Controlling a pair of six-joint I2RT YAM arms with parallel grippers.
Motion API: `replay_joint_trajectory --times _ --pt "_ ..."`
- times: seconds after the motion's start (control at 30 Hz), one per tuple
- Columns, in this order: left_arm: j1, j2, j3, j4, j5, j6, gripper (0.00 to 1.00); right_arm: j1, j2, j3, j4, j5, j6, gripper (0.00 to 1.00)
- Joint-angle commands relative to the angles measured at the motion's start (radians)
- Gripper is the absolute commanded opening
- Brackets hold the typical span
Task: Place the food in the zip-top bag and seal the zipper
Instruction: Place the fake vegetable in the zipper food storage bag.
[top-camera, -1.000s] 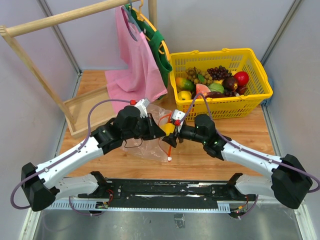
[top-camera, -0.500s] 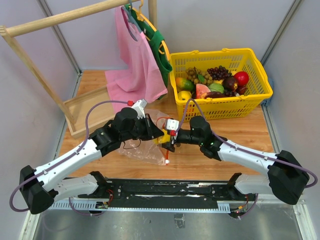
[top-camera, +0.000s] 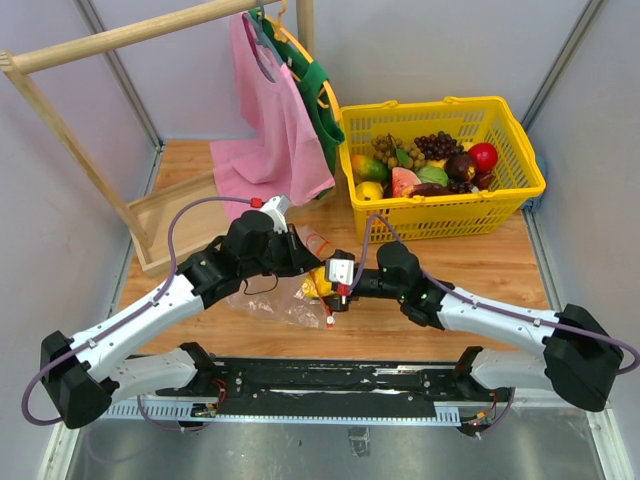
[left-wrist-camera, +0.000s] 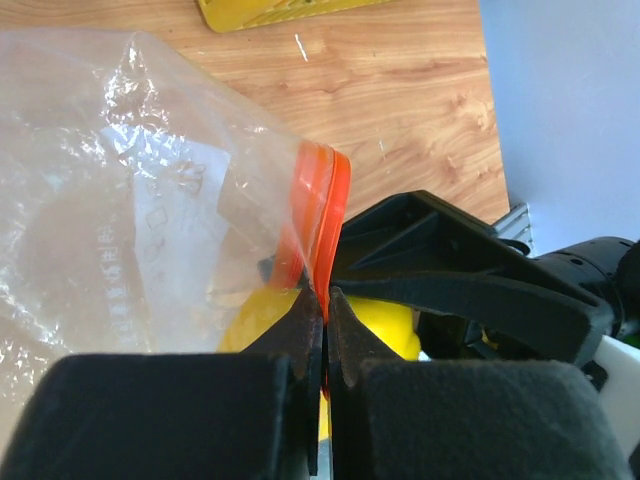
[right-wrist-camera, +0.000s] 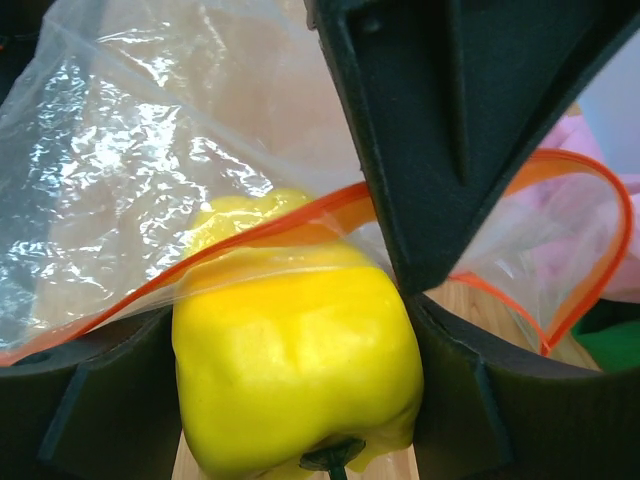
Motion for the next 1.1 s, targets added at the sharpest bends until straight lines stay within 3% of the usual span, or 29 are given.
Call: replay_joint_trajectory --times 0.0,0.1,0.23,0.5,0.77,0.93,1.07 --pt "0.008 -0.009 0.015 -0.032 -0.019 0.036 0.00 0.023 -0.087 -0.021 0.092 0.082 -0.055 0.11" --pt "0.009 -0.028 0.014 -0.051 -0.052 0.039 0.00 0.027 -0.117 -0.030 0.099 0.053 -0.044 0.11" --pt "0.010 -0.024 0.035 -0.108 -0.107 0.036 0.00 0.030 -0.147 -0.033 0.090 0.148 -0.049 0.05" --pt "0.010 -0.022 0.036 -0.086 -0.071 0.051 0.00 0.068 -0.139 -0.011 0.035 0.107 -0.104 0.08" --pt "0.009 -0.020 0.021 -0.002 0.086 0.083 0.00 0.068 -0.064 0.047 0.007 0.062 -0.121 0.09" --pt "0.006 -0.034 0.002 0.042 0.173 0.084 0.00 0.053 -0.013 0.027 0.074 0.144 -0.123 0.03" --pt "-0.003 -0.027 -0.009 0.064 0.210 0.088 0.00 0.021 -0.002 -0.002 0.154 0.125 -0.087 0.05"
